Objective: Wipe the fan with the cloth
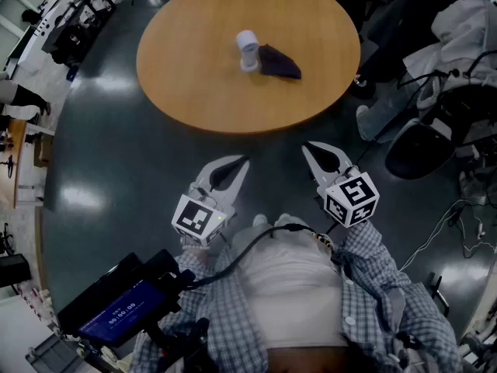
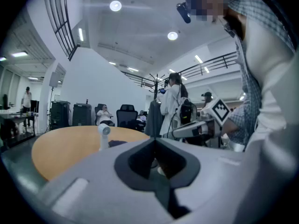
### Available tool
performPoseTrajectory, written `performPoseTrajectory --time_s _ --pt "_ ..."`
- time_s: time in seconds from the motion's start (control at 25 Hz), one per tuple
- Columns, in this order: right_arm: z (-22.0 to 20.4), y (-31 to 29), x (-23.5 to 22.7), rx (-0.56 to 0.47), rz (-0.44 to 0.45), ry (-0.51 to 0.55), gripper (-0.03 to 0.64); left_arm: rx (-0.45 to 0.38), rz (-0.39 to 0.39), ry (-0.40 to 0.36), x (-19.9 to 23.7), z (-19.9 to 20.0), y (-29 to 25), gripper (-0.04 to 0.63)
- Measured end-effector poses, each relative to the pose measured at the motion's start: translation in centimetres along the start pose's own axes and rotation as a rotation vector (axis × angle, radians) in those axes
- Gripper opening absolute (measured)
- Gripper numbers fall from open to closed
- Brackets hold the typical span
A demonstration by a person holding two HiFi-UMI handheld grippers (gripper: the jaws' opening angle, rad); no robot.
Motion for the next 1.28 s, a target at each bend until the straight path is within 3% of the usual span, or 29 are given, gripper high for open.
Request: performPoseTrajectory --time_s 0.92,1.28 --pt "0.1 -0.5 -0.1 0.004 0.012 -0.009 0.003 0.008 0.017 -0.001 0.6 0.1 0.0 0.000" --pt "-0.5 2.7 -1.7 0.013 0.029 -0.013 0.003 0.007 0.055 0.016 -3.0 1.4 -0.8 0.000"
Point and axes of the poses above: the fingertips, and each gripper's own axes: y backward along the fingers, x to its left, z out of its top, the point moved 3 cm from there along y, backward along the fingers, and after that the axes turned 12 degrees about -y, right-handed, at the moved point
